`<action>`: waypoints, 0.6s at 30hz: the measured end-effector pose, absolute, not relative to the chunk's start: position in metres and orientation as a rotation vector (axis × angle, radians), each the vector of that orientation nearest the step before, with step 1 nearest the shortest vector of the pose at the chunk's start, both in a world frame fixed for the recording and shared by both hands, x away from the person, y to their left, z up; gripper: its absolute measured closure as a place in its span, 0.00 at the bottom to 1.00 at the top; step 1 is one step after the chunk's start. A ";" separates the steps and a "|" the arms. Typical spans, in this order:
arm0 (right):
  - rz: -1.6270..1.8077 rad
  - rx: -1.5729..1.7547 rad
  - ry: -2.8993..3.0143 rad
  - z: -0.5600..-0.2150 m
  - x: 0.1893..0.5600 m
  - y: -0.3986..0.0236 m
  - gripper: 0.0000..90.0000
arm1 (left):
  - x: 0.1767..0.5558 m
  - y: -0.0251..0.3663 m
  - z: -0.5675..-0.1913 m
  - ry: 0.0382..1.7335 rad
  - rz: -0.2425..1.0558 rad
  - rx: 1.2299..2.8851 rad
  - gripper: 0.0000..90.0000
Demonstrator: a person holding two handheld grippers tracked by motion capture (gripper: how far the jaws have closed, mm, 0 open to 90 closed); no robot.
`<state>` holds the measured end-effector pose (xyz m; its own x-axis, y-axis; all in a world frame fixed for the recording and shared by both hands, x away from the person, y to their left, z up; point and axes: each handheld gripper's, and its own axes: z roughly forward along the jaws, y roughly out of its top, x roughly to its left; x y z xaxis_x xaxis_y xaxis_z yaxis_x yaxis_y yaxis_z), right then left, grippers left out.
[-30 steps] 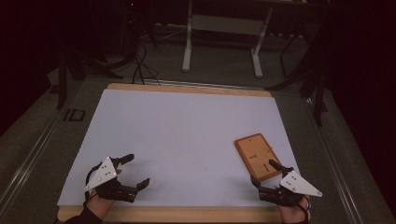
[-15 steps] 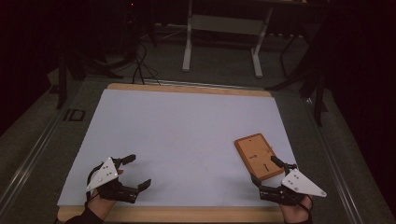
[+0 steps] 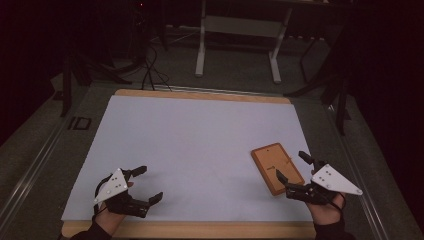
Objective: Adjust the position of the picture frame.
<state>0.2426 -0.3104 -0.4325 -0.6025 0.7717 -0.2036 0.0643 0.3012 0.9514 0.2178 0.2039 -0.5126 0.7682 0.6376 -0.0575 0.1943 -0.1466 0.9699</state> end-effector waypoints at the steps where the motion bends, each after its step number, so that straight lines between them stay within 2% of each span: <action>1: 1.351 0.760 1.902 -0.430 0.246 -0.311 0.11 | 0.218 0.204 -0.513 0.659 0.437 1.710 0.01; 13: 1.297 0.834 1.887 -0.424 0.288 -0.323 0.11 | 0.218 0.203 -0.513 0.656 0.430 1.710 0.01; 18: 1.292 0.887 1.897 -0.428 0.308 -0.334 0.14 | 0.218 0.203 -0.513 0.656 0.427 1.709 0.01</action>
<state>0.3082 -0.3337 -0.4281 -0.5462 0.8243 -0.1489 0.1637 0.2794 0.9461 0.2183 0.2034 -0.5130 0.7741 0.6300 -0.0630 0.1974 -0.1456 0.9695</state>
